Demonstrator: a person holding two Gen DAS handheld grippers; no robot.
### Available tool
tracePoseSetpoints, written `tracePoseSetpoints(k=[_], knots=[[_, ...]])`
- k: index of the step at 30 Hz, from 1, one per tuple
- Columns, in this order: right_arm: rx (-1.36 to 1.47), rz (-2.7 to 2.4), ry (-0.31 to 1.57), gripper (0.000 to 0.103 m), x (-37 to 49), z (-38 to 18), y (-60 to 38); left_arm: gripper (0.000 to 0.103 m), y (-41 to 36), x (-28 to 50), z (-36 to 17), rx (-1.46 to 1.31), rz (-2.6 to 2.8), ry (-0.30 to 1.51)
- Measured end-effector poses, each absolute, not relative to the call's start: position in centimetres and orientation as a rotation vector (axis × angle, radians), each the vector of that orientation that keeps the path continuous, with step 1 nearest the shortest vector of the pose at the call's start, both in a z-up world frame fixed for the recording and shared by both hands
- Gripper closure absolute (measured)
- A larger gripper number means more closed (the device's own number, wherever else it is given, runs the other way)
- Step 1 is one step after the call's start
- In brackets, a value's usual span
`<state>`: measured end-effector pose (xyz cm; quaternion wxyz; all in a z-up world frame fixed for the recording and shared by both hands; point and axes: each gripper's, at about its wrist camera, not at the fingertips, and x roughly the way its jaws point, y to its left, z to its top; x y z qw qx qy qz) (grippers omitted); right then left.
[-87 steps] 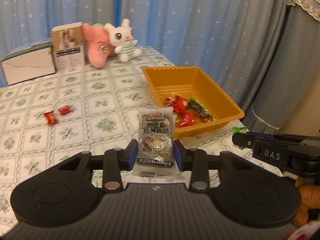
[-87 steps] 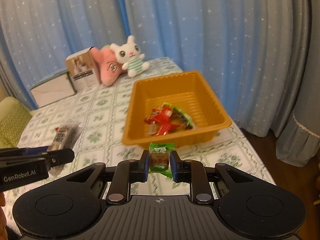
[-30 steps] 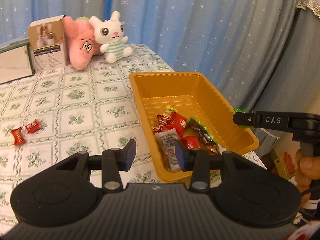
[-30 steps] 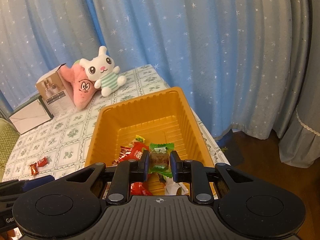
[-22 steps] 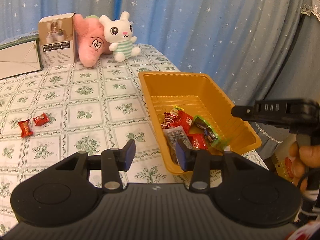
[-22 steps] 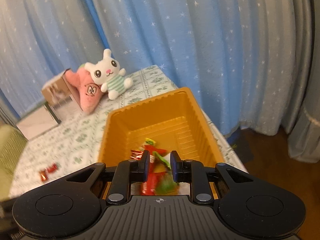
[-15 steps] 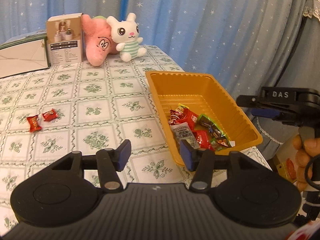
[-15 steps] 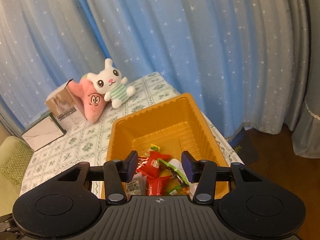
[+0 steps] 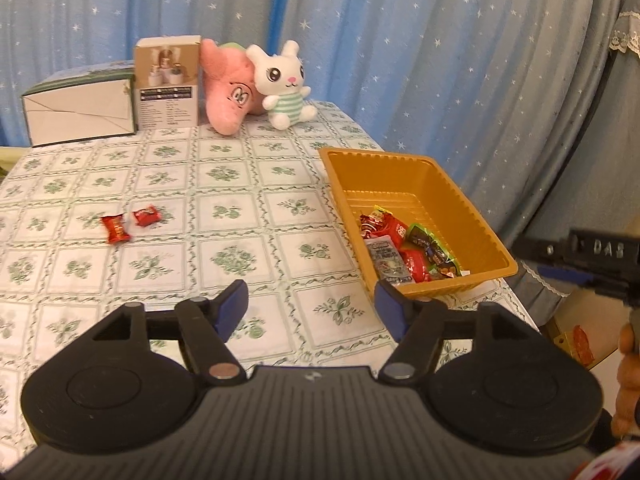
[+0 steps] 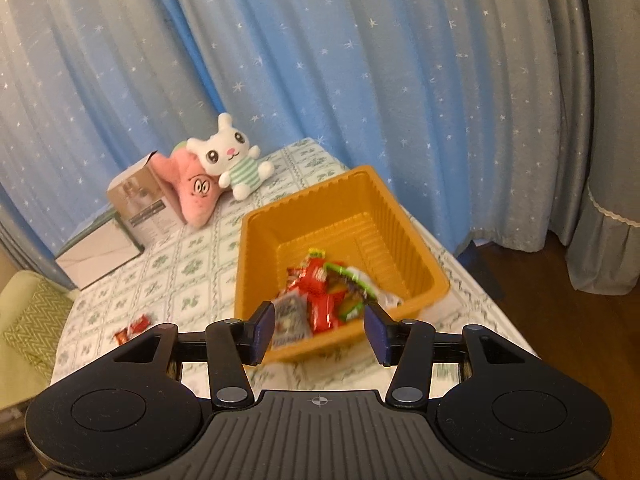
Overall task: Organize snacks
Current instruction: 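Withdraw both open tools from the tray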
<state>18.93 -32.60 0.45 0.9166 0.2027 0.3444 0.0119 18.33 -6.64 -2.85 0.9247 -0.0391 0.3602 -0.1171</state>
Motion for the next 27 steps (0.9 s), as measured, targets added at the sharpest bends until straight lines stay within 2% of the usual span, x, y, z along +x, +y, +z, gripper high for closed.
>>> tracePoseSetpoints(k=[8, 16, 27], knots=[[0.381, 0.043, 0.76, 0.05, 15.6, 0.1, -30.1, 0.028, -4.2, 15.4, -1.4, -0.084, -0.212, 0.717], [0.354, 0.082, 0.79, 0.037, 14.1, -0.3, -27.4, 0.024, -1.7, 13.3, -0.8, -0.089, -0.177, 0.7], [0.343, 0.125, 0.808, 0.034, 13.8, -0.3, -25.5, 0.023, 1.1, 12.3, -1.0, -0.102, -0.109, 0.71]])
